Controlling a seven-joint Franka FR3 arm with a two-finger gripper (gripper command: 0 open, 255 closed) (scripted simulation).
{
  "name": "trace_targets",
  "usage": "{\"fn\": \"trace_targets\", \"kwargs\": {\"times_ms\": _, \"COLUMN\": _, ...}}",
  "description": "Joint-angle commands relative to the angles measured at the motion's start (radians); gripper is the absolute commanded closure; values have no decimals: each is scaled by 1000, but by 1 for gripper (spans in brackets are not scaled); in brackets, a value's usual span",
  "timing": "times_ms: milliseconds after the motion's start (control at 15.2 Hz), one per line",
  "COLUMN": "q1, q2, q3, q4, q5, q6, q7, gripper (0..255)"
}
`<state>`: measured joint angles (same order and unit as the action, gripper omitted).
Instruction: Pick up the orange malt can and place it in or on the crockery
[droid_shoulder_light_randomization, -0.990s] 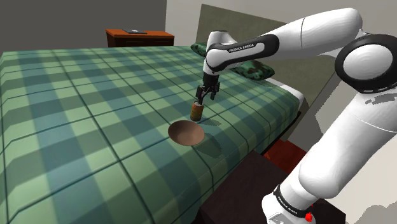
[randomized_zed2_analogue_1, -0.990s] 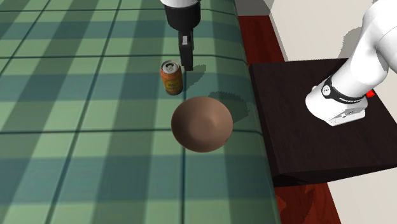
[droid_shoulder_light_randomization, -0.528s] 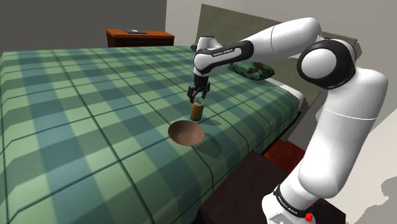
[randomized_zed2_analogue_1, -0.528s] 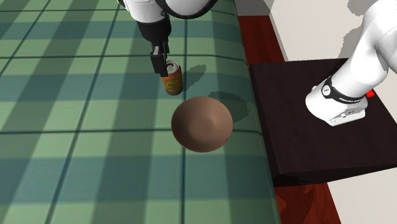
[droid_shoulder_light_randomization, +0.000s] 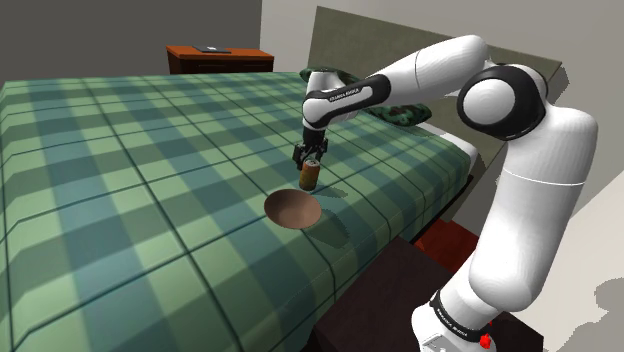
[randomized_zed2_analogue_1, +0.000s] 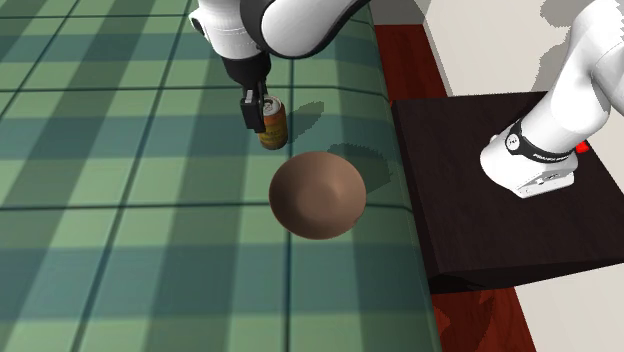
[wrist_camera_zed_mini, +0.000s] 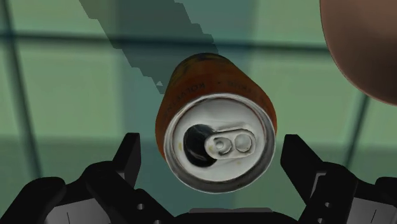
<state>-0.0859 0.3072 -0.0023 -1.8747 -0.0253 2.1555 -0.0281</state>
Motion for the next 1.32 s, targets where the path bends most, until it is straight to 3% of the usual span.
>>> {"fn": "trace_targets", "kwargs": {"times_ms": 0, "q1": 0, "q2": 2, "q3": 0, "q4": -2, "q5": 0, "q6": 5, "q7": 0, "gripper": 0}}
{"fn": "trace_targets", "kwargs": {"times_ms": 330, "q1": 0, "q2": 2, "q3": 0, "q4": -2, "q5": 0, "q6": 5, "q7": 0, "gripper": 0}}
{"fn": "trace_targets", "kwargs": {"times_ms": 396, "q1": 0, "q2": 2, "q3": 0, "q4": -2, "q5": 0, "q6": 5, "q7": 0, "gripper": 255}}
{"fn": "trace_targets", "kwargs": {"times_ms": 990, "q1": 0, "q2": 2, "q3": 0, "q4": -2, "q5": 0, "q6": 5, "q7": 0, "gripper": 255}}
{"fn": "trace_targets", "kwargs": {"times_ms": 1254, "q1": 0, "q2": -22, "q3": 0, "q4": 20, "q5": 1, "q6": -41, "q7": -1, "gripper": 255}}
